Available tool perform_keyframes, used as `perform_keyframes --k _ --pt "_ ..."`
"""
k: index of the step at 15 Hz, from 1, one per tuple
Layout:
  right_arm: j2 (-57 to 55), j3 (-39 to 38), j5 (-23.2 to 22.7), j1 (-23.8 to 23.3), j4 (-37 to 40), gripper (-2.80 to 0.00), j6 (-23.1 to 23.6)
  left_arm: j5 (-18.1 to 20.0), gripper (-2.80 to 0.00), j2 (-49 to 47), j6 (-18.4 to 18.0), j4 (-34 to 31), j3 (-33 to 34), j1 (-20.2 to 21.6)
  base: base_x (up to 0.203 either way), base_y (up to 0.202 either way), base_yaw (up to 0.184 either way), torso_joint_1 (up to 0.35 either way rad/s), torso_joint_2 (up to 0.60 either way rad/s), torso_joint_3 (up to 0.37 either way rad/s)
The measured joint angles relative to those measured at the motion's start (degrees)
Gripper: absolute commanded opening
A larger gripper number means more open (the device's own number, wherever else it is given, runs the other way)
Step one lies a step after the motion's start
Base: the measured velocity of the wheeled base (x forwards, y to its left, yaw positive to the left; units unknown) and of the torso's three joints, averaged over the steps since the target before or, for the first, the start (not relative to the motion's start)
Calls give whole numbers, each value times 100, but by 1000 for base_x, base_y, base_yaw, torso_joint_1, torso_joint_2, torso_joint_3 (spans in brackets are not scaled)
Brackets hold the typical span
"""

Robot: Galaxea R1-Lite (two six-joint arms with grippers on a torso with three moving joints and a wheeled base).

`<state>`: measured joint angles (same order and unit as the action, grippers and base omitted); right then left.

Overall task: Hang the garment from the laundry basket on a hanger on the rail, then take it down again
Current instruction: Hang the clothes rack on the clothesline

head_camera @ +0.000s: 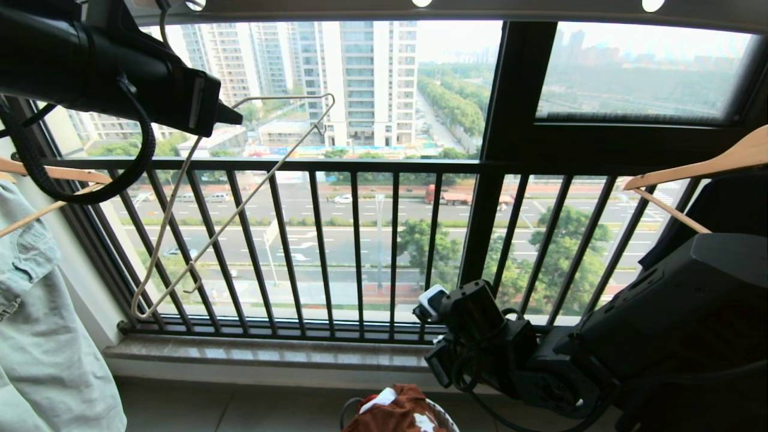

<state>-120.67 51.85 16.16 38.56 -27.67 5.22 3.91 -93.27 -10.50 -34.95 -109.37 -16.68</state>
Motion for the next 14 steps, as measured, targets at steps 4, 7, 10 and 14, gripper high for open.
perform_keyframes --k 4,7,10,14 --pt "0 9 2 0 0 -280 -1 2 -280 -9 0 0 9 1 0 0 0 0 0 0" --pt "0 9 0 0 -1 -280 1 2 -280 -6 0 -8 26 0 0 0 0 0 0 0" --pt "0 9 -1 0 -1 -280 0 2 -280 5 -9 -11 28 4 0 0 0 0 0 0" --pt "0 8 0 0 0 -280 -1 2 -280 31 -68 -11 74 1 0 0 0 0 0 0"
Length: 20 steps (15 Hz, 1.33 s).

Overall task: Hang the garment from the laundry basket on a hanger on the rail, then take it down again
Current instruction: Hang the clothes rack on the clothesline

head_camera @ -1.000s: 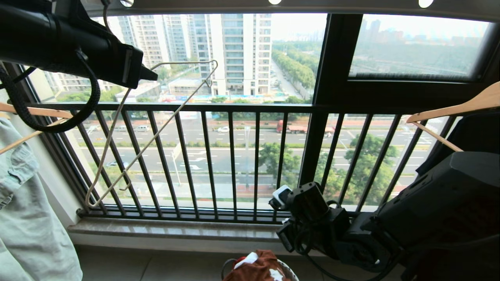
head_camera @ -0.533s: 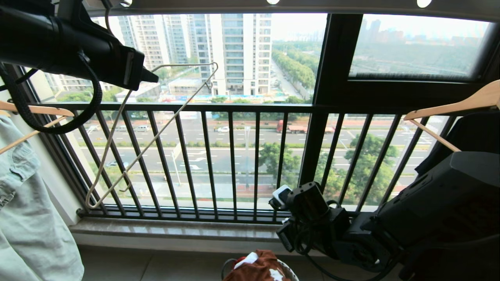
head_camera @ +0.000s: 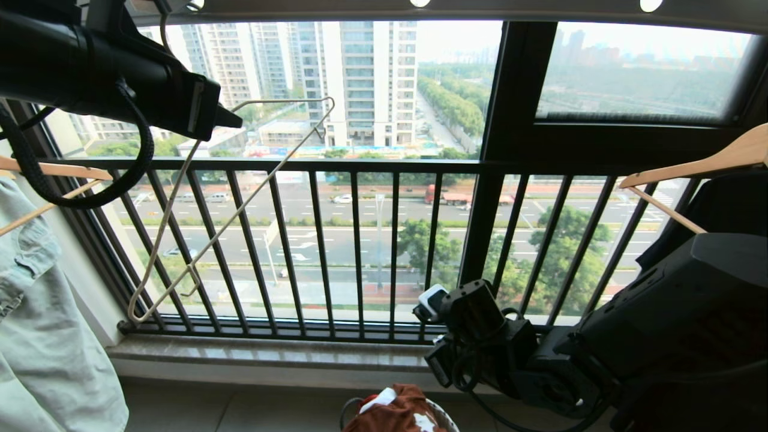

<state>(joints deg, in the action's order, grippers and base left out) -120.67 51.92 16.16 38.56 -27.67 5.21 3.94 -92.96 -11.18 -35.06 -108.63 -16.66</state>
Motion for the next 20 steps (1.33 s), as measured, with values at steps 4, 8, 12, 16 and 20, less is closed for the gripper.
perform_keyframes --k 4,8,12,16,20 --pt "2 -5 -1 0 0 -280 2 -6 -280 16 -8 -2 0 0 0 0 0 0 0 0" --pt "2 -8 1 0 0 -280 2 -7 0 19 -11 -1 -9 5 0 0 0 0 0 0" --pt "2 -8 -1 0 0 -280 8 -10 0 29 -21 2 -9 5 0 0 0 0 0 0" --pt "0 -8 1 0 0 -280 8 -8 0 29 -43 2 -22 5 0 0 0 0 0 0" --pt "0 -8 -1 0 -2 -280 10 -32 0 62 -56 2 -24 11 0 0 0 0 0 0"
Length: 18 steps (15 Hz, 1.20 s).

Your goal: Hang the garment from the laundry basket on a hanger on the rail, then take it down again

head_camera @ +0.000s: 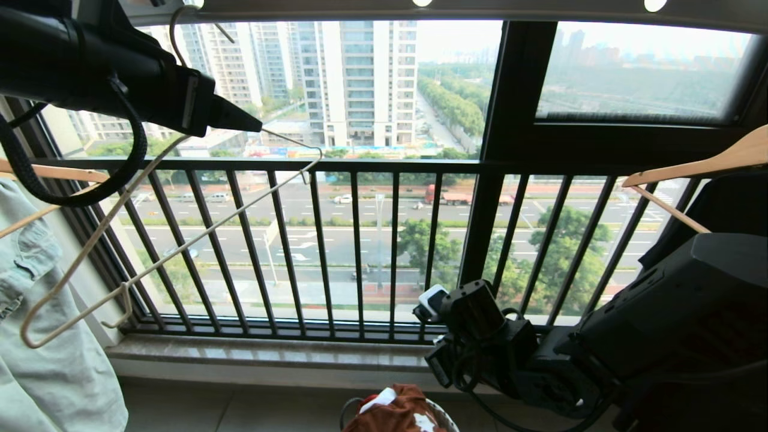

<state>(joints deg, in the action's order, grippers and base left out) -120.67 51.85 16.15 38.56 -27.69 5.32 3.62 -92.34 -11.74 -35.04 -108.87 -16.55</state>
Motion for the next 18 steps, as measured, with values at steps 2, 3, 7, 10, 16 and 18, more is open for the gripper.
perform_keyframes --k 2,3,7,10,16,18 --pt "0 0 1 0 2 -280 -1 -1 0 87 0 -7 53 -1 0 0 0 0 0 0" --pt "0 -6 1 0 -1 -280 -1 4 0 160 2 -10 113 -6 0 0 0 0 0 0" --pt "0 -17 2 0 2 -280 0 20 0 754 20 -12 691 -6 0 0 0 0 0 0" --pt "-13 -37 7 0 2 -280 9 37 0 1534 68 2 1372 -6 0 0 0 0 0 0" --pt "-11 -72 53 9 -3 -280 68 28 -280 3423 567 10 2722 -6 0 0 0 0 0 0" --pt "156 -207 248 16 -26 -280 89 29 -280 4066 647 6 3073 -6 0 0 0 0 0 0"
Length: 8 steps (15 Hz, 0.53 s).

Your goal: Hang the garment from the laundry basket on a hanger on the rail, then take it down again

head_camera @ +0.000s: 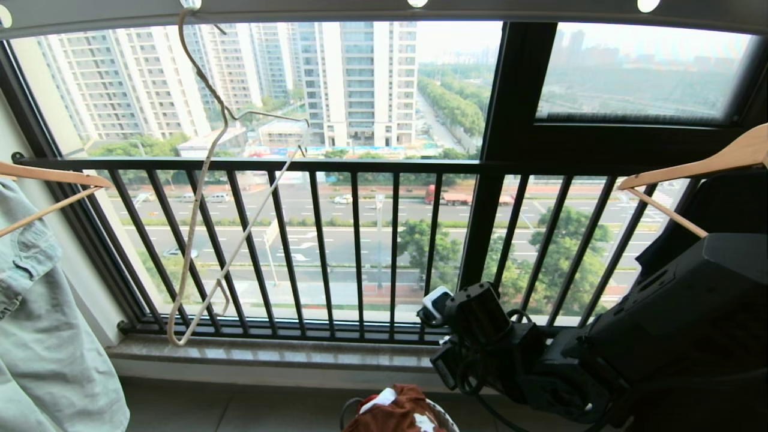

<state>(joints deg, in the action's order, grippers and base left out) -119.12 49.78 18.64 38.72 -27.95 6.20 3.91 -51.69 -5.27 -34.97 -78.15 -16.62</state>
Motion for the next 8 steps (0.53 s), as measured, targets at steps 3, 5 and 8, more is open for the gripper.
perform_keyframes --k 3,5,8 --pt "461 -313 160 -2 -90 -280 233 -67 -280 932 109 0 622 2 0 0 0 0 0 0" --pt "851 -539 338 43 -114 -280 337 -91 -280 1478 150 15 1145 58 0 0 0 0 0 0" --pt "1473 -885 832 102 -128 -280 322 -105 -280 2219 195 408 1940 454 0 0 0 0 0 0"
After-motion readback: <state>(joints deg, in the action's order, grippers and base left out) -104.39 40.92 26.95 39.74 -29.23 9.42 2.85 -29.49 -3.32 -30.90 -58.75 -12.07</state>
